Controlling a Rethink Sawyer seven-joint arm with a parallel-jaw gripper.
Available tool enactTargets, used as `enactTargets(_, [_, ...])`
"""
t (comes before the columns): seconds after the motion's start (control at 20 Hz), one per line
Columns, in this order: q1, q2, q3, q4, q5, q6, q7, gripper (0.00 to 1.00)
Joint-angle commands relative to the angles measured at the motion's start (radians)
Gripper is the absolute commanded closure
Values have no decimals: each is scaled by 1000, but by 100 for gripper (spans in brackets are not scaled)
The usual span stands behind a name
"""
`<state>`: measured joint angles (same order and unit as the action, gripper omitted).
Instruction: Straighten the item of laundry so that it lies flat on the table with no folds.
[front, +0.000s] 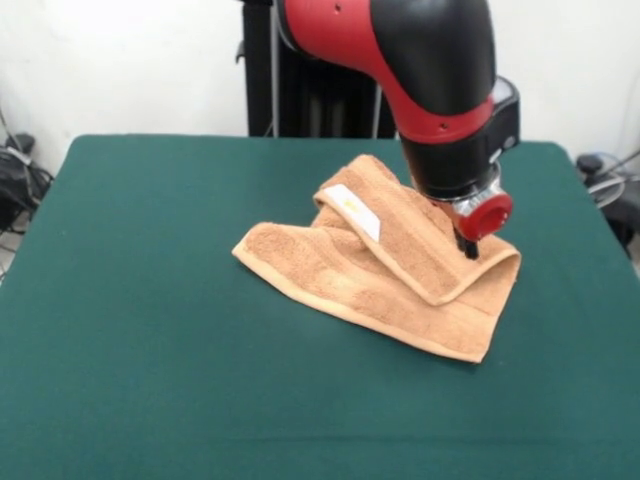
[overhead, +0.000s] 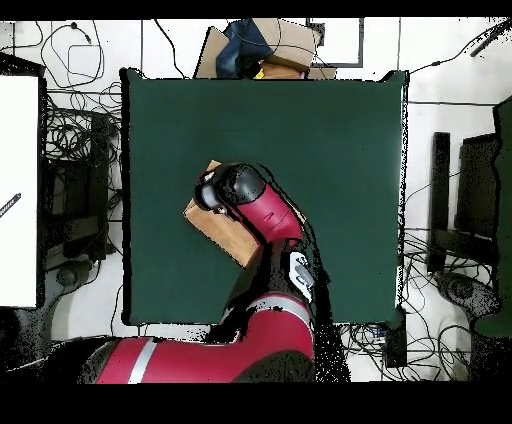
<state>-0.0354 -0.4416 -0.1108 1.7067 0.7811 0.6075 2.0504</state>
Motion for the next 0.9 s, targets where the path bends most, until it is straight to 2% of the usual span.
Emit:
enactTargets(0.05, [-8, 30, 92, 38, 51, 11, 256, 100])
enactTargets(0.35, [67, 125, -42, -59, -57, 14, 302, 100])
enactTargets(0.5, [128, 174, -134, -130, -104, 67, 357, 100])
enactTargets(0.7, [167, 211, -195, -178, -123, 114, 400, 100])
enactTargets(0.9, [176, 234, -200, -184, -104, 94, 411, 100])
